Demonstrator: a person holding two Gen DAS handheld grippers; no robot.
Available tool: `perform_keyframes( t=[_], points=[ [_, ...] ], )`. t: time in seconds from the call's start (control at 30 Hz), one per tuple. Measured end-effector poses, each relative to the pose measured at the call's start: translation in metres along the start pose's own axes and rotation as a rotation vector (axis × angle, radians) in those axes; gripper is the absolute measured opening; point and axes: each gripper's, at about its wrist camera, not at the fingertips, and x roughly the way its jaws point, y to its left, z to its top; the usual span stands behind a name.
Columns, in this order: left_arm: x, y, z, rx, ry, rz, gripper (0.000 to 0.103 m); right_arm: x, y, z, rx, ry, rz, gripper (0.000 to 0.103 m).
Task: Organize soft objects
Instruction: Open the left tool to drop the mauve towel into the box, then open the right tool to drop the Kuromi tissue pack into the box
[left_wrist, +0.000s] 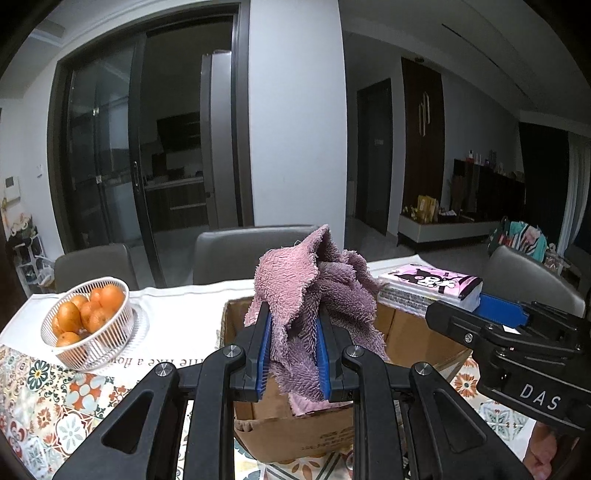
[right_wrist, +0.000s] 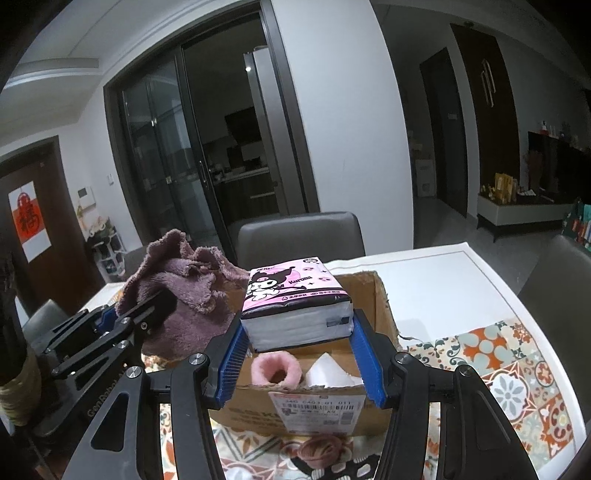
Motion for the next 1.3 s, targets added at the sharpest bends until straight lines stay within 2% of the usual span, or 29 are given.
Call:
perform_keyframes(
  t=[0.33,0.43,0.47,0.53,0.6,0.87,1.3],
  points=[
    [0.035,-0.003,-0.004,0.006,0.074,-0.03,0.026,0.035,-0.008,-0.006,0.016,0.096,0.009,0.056],
    [0.042,-0.005,-0.006,0.024,0.098,-0.033,0.037,0.04,-0.008,-0.008,0.002,0.095,-0.004,0.056],
    [0.043,-0.006,-0.007,0.028,0.098,-0.024,0.046,0.04,-0.009,-0.008,-0.004,0.09,-0.014,0.056],
    [0.041,-0.006,-0.008,0.034,0.084,-0.01,0.05,0.041,-0.01,-0.007,-0.009,0.093,-0.027,0.058],
    [0.039,-0.007,-0.007,0.042,0.075,-0.003,0.059,0.04,-0.011,-0.007,-0.005,0.093,-0.042,0.058],
    [0.016,-0.013,-0.011,0.061,0.042,0.019,0.06,0.022,-0.015,-0.009,0.006,0.085,-0.059,0.058],
    [-0.033,-0.028,-0.021,0.046,0.034,-0.008,0.061,-0.032,-0.018,-0.019,0.004,0.051,-0.061,0.058]
  ],
)
